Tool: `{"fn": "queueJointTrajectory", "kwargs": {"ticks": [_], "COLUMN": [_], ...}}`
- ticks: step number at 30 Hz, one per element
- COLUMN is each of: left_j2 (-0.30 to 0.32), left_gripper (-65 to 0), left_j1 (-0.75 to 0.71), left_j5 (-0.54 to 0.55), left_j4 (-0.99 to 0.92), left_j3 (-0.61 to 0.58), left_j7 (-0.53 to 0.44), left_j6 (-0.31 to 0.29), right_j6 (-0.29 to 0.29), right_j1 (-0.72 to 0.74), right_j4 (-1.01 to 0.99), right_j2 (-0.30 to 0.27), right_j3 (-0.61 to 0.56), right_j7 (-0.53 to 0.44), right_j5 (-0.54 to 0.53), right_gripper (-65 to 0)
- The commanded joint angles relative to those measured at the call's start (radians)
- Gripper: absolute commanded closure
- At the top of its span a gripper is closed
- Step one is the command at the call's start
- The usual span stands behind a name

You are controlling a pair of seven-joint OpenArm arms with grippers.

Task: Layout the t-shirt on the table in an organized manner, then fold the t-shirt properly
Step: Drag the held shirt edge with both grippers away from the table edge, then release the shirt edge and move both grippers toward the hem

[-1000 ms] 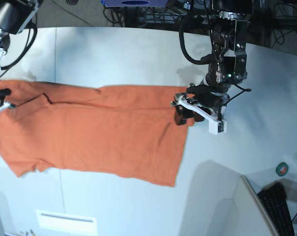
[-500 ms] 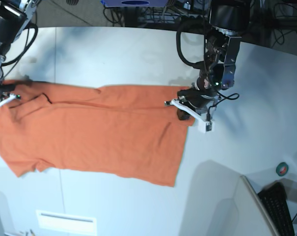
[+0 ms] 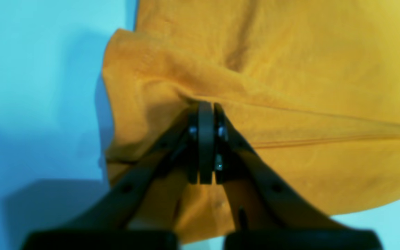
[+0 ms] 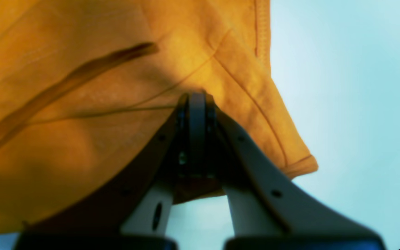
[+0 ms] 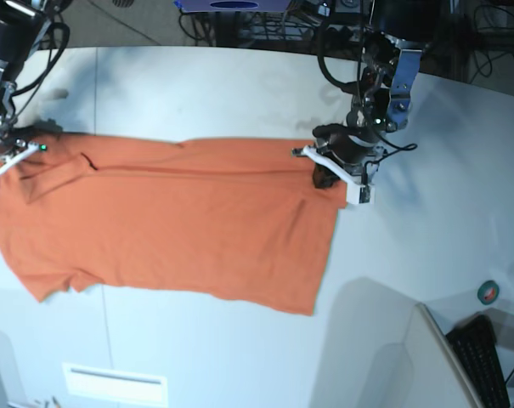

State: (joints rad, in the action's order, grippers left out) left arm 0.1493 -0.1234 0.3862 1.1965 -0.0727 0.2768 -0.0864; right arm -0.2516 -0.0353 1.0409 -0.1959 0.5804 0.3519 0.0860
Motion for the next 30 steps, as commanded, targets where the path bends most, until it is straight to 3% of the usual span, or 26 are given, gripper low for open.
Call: {"fn": "queueJointTrajectory", "kwargs": {"ticks": [1, 11, 23, 30], "left_j2": [0.014, 0.036, 0.051, 0.065], "left_gripper": [0.0, 0.0, 0.0, 0.0], "left_j1": [-0.028, -0.216, -0.336, -0.348], "left_j5": [-0.023, -0.034, -0.034, -0.034], "left_j4": [0.018, 0.185, 0.290, 0.296], "left_j3": [0.004, 0.109, 0.136, 0.136], "left_j7": [0.040, 0.040, 0.040, 0.040], "left_j6": [0.021, 0.021, 0.021, 0.021], "right_j6": [0.004, 0.004, 0.004, 0.004], "right_j1": [-0.025, -0.255, -0.390, -0.398], "right_j4": [0.026, 0.275, 0.390, 0.390], "right_j2": [0.000, 0.120, 0.194, 0.200], "right_j3": [0.003, 0.002, 0.002, 0.003], "right_j7": [0.028, 0.031, 0.031, 0.031], "right_j5": [0.011, 0.011, 0.011, 0.011], "right_gripper": [0.0, 0.0, 0.0, 0.0]}}
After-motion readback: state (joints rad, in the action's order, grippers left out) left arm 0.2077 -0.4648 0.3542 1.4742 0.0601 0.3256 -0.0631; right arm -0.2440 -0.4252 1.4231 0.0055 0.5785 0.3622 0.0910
